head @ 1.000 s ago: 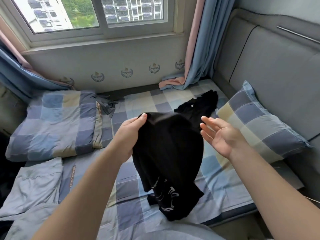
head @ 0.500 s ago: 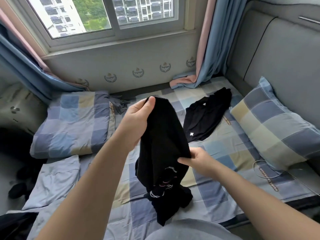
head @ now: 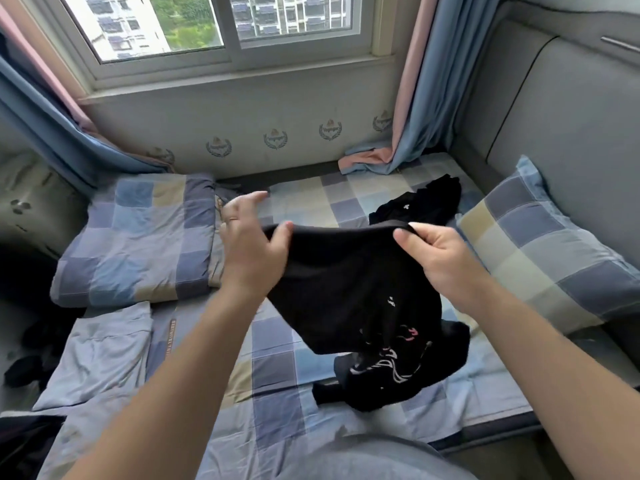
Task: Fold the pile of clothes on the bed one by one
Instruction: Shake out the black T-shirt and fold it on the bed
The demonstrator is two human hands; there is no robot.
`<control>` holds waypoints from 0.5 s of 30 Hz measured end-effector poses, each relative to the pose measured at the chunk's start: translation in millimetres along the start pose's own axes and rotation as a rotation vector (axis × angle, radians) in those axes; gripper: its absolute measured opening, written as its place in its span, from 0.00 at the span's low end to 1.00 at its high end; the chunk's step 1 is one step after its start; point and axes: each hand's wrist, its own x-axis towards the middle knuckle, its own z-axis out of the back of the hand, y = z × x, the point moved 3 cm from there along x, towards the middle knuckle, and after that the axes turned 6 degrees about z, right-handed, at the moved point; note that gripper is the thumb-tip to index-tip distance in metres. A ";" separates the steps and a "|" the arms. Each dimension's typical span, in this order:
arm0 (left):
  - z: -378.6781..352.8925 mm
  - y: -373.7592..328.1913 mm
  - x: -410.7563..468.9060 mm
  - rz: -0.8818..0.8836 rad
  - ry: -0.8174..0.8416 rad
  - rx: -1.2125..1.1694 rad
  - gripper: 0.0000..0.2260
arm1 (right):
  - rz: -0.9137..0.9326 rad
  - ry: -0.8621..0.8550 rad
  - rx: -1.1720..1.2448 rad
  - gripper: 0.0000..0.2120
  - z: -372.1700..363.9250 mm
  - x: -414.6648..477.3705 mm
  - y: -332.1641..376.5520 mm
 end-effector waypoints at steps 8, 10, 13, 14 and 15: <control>-68.2 -31.6 -52.1 0.071 0.659 -0.503 0.08 | 0.056 0.097 0.047 0.07 -2.9 15.2 37.6; -60.3 -32.2 -41.0 0.085 0.561 -0.496 0.08 | 0.029 0.163 -0.047 0.07 7.5 13.4 29.7; -38.8 -36.1 -25.3 0.127 0.445 -0.544 0.11 | -0.036 0.256 -0.459 0.05 19.1 8.9 -11.8; -30.1 -38.6 -19.6 0.162 0.385 -0.601 0.12 | -0.050 0.244 -0.635 0.04 23.4 7.0 -32.9; -20.1 -41.4 -13.4 0.194 0.331 -0.659 0.12 | -0.085 0.218 -0.760 0.08 28.1 3.4 -54.3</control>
